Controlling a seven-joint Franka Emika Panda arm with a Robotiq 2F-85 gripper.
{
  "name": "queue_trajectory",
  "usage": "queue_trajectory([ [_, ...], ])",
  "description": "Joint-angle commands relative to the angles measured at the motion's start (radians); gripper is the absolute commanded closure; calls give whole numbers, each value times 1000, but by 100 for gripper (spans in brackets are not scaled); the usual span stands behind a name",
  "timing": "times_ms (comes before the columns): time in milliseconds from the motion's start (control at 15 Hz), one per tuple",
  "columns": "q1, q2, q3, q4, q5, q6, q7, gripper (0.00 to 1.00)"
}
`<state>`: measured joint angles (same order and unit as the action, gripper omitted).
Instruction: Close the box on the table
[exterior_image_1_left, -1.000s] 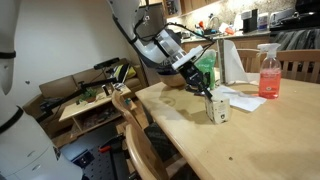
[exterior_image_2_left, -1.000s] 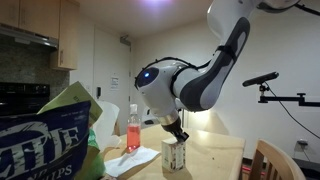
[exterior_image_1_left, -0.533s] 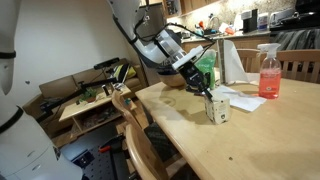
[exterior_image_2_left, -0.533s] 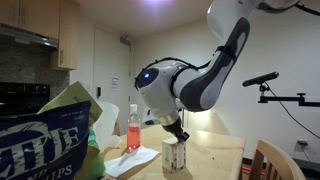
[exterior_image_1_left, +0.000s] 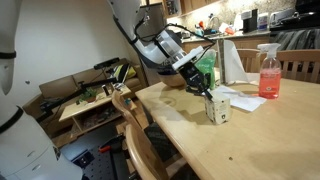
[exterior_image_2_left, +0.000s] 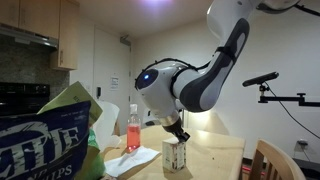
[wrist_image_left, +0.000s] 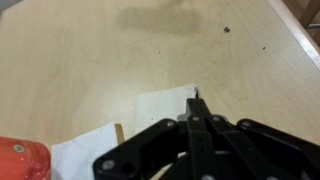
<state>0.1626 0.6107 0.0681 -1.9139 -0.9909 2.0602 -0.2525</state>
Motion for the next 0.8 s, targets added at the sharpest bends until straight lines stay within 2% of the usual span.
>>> queue_trajectory([
  [0, -13, 7, 17, 27, 21, -39, -38, 100],
  [67, -13, 8, 17, 29, 21, -41, -38, 100],
  [133, -14, 9, 18, 30, 21, -42, -40, 95],
  [200, -14, 10, 17, 31, 21, -43, -41, 78],
  [400, -14, 12, 18, 30, 21, -46, -47, 61],
  [733, -15, 14, 18, 30, 23, -56, -66, 24],
])
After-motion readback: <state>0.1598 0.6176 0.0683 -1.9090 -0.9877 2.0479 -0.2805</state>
